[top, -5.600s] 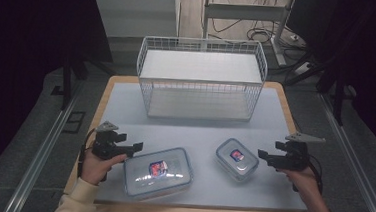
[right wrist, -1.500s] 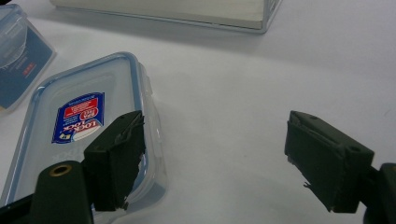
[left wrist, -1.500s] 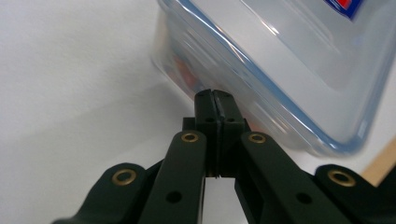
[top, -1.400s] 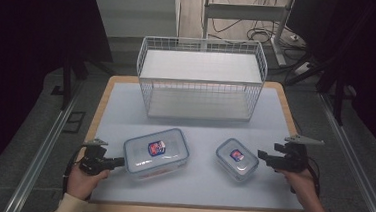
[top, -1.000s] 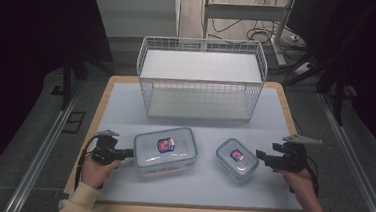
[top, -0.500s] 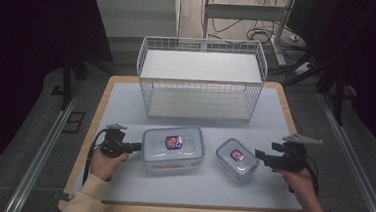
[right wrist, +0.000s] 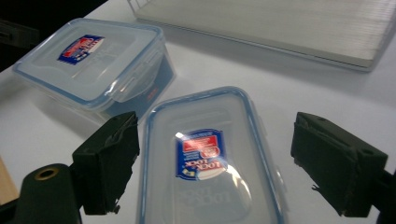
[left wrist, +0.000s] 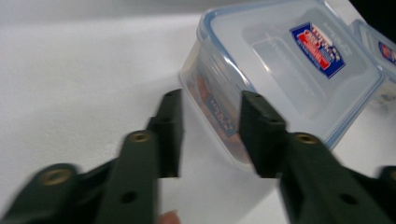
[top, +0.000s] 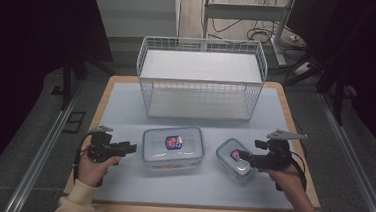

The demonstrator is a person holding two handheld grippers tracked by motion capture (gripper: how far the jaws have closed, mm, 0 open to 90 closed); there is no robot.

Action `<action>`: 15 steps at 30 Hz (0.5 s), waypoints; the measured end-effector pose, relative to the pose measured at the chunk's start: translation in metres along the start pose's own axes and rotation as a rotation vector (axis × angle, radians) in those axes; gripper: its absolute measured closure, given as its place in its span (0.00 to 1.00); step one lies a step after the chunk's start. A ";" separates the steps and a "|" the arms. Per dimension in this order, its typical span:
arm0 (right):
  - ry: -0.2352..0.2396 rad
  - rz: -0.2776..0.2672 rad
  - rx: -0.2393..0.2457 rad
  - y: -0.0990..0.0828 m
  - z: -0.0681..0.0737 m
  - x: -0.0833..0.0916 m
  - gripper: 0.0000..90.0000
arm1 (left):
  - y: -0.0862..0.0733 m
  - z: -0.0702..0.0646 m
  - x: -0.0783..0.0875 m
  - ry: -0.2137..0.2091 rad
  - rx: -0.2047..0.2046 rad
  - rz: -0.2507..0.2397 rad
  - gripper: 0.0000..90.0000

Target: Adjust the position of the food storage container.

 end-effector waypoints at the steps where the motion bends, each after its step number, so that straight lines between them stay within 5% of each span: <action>1: 0.003 -0.001 -0.002 0.000 0.001 -0.001 0.17 | 0.001 -0.001 0.000 -0.007 0.007 0.005 0.50; 6: 0.021 0.003 -0.004 0.002 0.005 -0.003 0.17 | 0.003 -0.008 0.002 -0.049 0.019 -0.007 0.26; 15: 0.065 0.000 -0.006 0.008 0.015 -0.010 0.15 | 0.003 -0.013 0.001 -0.078 0.032 -0.002 0.17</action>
Point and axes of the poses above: each handheld gripper's, and its own axes: x roughly backward along the jaws, y roughly out of its top, z roughly to its left, the point moved 5 cm from there along -x, roughly forward along the jaws, and after that the axes turned 8 degrees about x, right-handed, at the moved point
